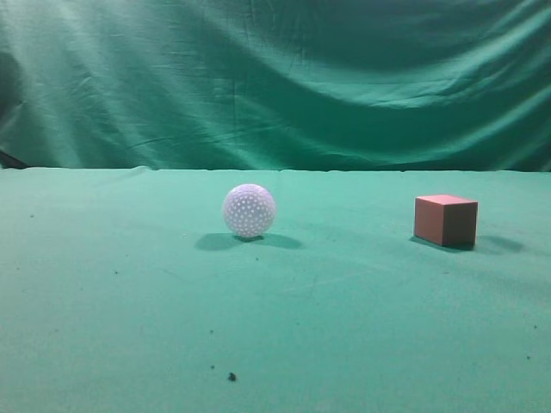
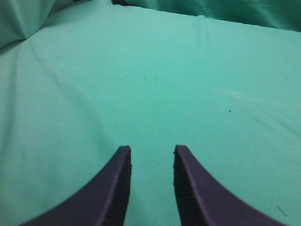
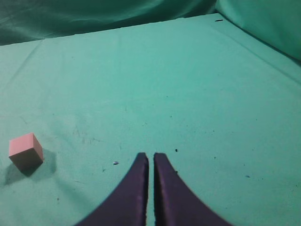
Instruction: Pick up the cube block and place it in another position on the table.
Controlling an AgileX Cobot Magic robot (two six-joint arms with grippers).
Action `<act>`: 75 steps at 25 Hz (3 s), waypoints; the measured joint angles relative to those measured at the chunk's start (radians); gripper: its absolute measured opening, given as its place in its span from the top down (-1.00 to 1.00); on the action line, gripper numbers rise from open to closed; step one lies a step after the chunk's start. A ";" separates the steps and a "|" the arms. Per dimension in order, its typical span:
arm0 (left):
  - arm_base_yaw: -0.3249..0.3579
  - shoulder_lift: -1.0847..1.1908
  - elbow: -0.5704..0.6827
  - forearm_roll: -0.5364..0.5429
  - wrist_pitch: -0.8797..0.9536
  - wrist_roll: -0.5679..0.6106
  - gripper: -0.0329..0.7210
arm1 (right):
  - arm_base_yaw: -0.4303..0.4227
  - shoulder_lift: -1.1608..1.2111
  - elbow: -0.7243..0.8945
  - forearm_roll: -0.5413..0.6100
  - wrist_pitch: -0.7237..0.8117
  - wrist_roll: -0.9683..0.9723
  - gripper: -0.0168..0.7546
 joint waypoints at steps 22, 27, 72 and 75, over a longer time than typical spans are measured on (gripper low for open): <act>0.000 0.000 0.000 0.000 0.000 0.000 0.22 | 0.000 0.000 0.002 0.096 -0.135 0.032 0.96; 0.000 0.000 0.000 0.000 0.000 0.000 0.22 | 0.000 0.000 0.002 0.095 -0.430 -0.028 0.96; 0.000 0.000 0.000 0.000 0.000 0.000 0.22 | 0.571 1.535 -0.998 0.011 0.500 -0.208 0.23; 0.000 0.000 0.000 0.000 0.000 0.000 0.22 | 0.571 1.577 -1.002 0.002 0.420 -0.128 -0.37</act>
